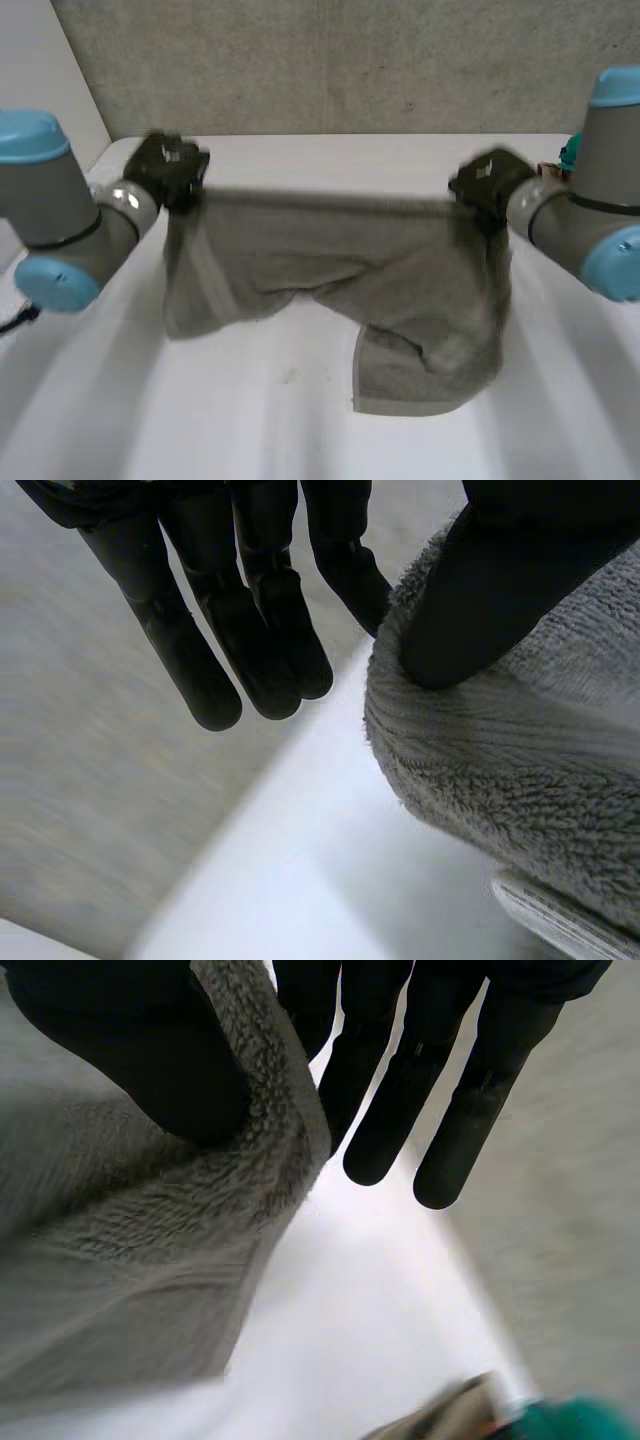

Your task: Fold the laundry.

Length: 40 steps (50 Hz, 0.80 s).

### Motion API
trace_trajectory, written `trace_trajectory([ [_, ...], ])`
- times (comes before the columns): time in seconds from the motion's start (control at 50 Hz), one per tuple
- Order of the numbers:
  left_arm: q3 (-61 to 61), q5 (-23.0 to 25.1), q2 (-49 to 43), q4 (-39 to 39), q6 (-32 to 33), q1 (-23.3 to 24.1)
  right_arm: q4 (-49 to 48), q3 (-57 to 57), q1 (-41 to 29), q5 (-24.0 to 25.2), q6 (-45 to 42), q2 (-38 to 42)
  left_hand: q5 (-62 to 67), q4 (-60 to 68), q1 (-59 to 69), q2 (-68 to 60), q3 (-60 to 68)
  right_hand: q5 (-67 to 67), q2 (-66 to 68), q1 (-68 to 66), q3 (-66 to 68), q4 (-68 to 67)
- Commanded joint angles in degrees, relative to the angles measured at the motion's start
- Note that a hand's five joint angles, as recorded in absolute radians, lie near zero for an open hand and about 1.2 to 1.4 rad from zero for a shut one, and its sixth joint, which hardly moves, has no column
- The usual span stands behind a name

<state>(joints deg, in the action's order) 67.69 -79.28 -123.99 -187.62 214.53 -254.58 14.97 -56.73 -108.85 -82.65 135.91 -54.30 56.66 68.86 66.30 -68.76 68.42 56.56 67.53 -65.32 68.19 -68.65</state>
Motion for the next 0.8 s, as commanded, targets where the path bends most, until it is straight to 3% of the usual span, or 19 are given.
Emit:
trace_trajectory([
  [0.02,-12.2,-3.8,-0.7,-23.4,-3.0,2.2,-29.0,7.6,-0.8,-2.2,10.1,-0.7,13.3,11.1,13.7,-11.2,11.6,13.4,12.5,-14.7,11.8,-11.3],
  [0.08,-12.0,-6.0,2.4,-36.1,-7.0,2.6,-38.4,5.9,-0.8,-4.0,12.5,-3.9,13.3,11.1,13.7,-11.2,11.6,13.4,12.5,-14.7,11.8,-11.3],
  [0.14,-10.7,-7.4,5.9,-39.9,-8.8,2.6,-44.8,2.3,-0.8,-5.9,13.6,-7.6,13.3,11.1,13.7,-11.2,11.6,13.4,12.5,-14.7,11.8,-11.3],
  [0.28,-2.0,-7.7,9.2,-34.9,-9.7,2.3,-42.7,-5.7,-1.0,-5.9,13.6,-10.8,13.3,11.1,13.7,-11.2,11.6,13.4,12.5,-14.7,11.8,-11.3],
  [0.48,19.2,-7.5,8.9,-31.1,-9.3,1.4,-27.2,-18.6,-0.1,-0.6,14.1,-9.8,13.3,11.1,13.7,-11.2,11.6,13.4,12.5,-14.7,11.8,-11.3],
  [0.64,29.0,-4.3,8.2,-30.7,-9.3,0.8,-24.0,-21.4,0.7,3.6,15.2,1.1,13.3,11.1,13.7,-11.2,11.6,13.4,12.5,-14.7,11.8,-11.3],
  [0.72,30.6,-4.0,8.4,-30.3,-9.3,0.8,-21.4,-19.4,3.3,4.2,16.5,3.6,13.3,11.1,13.7,-11.2,11.6,5.1,4.1,-6.3,3.5,-3.0],
  [0.76,31.2,-4.0,8.8,-30.1,-9.2,0.8,-19.5,-17.7,4.5,4.2,18.4,3.9,13.3,11.1,13.7,-11.2,11.6,-11.2,-12.1,9.9,-12.8,13.2],
  [0.8,31.8,-4.0,9.4,-29.9,-9.2,0.2,-17.0,-16.1,5.9,4.3,21.1,3.9,13.3,11.1,13.7,-11.2,11.6,-17.6,-18.6,16.4,-19.2,19.7],
])
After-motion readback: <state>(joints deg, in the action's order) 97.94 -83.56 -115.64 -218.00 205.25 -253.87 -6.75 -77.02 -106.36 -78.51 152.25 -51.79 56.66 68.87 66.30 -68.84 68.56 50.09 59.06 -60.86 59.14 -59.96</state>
